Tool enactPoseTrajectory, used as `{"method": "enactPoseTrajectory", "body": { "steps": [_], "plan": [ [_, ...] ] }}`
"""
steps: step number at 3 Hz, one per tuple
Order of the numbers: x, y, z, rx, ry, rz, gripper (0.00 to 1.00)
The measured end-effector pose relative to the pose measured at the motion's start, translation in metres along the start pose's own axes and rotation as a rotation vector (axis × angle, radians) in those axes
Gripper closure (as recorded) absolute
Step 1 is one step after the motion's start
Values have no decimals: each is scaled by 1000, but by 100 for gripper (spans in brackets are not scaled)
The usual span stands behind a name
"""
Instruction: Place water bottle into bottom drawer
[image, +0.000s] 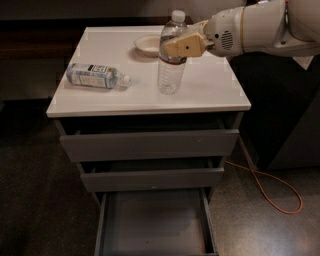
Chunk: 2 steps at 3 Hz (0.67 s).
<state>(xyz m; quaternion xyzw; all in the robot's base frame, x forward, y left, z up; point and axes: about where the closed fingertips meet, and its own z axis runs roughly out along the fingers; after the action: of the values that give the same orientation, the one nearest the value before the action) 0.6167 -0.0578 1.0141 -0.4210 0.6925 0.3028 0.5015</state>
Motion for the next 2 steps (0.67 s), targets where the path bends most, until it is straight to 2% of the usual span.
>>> {"method": "enactPoseTrajectory", "body": {
  "steps": [1,2],
  "plan": [
    [-6,25,1,-48,-10,-33,100],
    [-7,67,-4,-129,-22,-63,100]
  ]
}}
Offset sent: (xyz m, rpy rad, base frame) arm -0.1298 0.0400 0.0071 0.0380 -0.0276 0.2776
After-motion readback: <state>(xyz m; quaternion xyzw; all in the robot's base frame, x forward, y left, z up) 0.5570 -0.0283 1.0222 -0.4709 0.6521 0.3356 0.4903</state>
